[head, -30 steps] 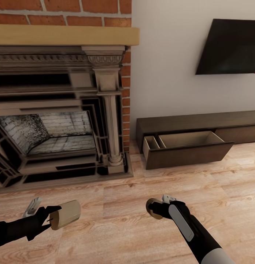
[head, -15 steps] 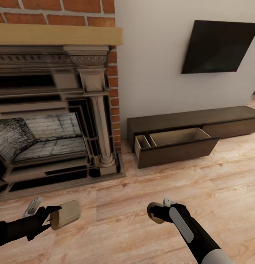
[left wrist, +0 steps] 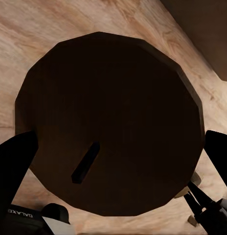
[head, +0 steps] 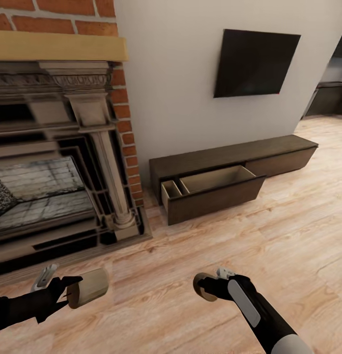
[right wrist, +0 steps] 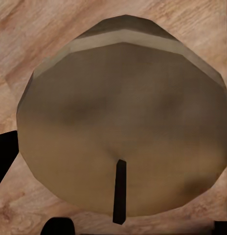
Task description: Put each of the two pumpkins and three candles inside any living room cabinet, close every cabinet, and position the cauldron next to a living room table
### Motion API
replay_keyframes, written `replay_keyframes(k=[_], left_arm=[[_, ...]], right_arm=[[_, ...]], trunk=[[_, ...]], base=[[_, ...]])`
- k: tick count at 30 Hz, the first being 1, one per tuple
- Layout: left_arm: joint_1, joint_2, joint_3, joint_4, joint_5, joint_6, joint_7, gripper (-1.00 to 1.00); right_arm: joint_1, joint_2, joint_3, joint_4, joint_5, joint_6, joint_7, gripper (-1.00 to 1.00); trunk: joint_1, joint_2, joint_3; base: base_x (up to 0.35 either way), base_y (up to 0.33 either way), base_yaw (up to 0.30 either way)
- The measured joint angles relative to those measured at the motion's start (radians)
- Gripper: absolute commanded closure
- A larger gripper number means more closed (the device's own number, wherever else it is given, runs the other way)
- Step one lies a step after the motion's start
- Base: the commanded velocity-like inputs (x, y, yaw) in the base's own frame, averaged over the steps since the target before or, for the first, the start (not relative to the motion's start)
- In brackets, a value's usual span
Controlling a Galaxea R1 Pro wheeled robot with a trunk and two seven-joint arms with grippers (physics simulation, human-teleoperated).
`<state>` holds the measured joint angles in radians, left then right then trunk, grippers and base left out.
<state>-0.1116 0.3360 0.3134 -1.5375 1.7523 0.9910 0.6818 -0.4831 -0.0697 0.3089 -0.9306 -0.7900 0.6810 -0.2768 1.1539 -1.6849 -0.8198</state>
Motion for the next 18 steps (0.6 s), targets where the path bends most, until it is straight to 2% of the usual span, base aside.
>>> replay_keyframes(k=[11,18], left_arm=[[-0.001,0.0,-0.001,0.0,0.001,0.0,0.0,1.0],[-0.006,0.002,-0.02,0.0,-0.008,0.0,0.005,1.0]], right_arm=[[0.0,-0.001,0.0,0.005,0.001,0.0,0.0,1.0],[0.0,-0.001,-0.001,0.017,0.0,-0.001,0.0,1.0]], trunk=[[-0.042,0.077,0.034],[-0.069,0.126,0.056]], base=[[0.0,0.0,-0.29],[0.0,0.0,-0.29]])
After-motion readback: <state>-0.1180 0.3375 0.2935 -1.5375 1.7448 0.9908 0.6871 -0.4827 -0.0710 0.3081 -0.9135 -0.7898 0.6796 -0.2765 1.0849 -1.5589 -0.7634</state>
